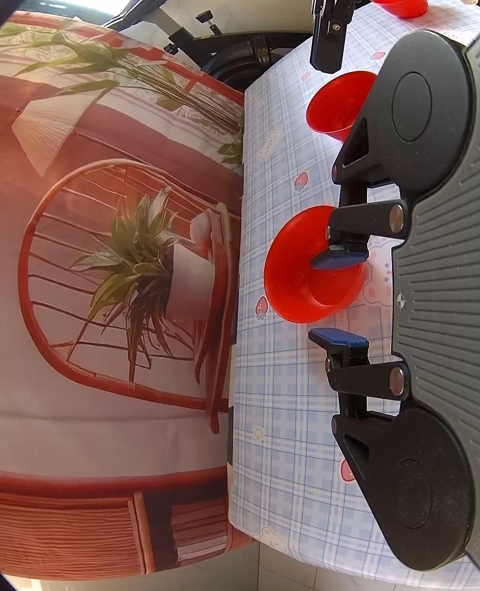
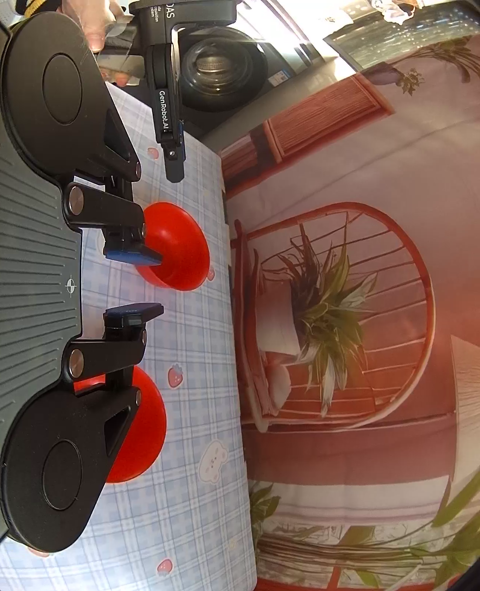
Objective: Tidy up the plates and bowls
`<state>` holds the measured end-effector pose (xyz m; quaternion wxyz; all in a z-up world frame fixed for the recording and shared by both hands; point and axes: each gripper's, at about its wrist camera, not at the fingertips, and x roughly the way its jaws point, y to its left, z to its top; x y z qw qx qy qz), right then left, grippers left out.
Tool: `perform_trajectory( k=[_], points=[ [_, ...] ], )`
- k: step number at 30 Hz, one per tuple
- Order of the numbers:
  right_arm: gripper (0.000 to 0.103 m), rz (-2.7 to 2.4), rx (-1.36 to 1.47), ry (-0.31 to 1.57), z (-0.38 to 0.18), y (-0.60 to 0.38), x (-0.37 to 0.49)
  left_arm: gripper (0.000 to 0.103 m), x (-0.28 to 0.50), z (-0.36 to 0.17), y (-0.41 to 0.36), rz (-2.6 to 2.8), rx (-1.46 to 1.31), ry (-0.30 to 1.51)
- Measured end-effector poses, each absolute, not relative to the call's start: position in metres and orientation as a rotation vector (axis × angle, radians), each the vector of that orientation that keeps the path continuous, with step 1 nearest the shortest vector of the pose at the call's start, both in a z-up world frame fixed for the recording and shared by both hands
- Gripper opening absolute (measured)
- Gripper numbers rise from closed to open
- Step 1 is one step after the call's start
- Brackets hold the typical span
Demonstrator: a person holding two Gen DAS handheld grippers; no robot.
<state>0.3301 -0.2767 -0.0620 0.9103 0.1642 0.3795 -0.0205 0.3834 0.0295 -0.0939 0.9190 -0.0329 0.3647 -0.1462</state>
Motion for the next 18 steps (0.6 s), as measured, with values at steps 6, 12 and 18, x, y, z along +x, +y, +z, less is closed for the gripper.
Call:
perform_trajectory(
  k=[6, 12, 18],
  points=[
    [0.022, -0.024, 0.35, 0.853, -0.099, -0.275, 0.388, 0.038, 0.419, -0.122, 0.028, -0.303, -0.067, 0.783],
    [0.022, -0.016, 0.325, 0.934, -0.138, -0.277, 0.427, 0.038, 0.438, -0.148, 0.033, -0.316, -0.112, 0.82],
    [0.022, -0.002, 0.346, 0.981, -0.162, -0.277, 0.439, 0.037, 0.442, -0.162, 0.035, -0.348, -0.165, 0.832]
  ],
)
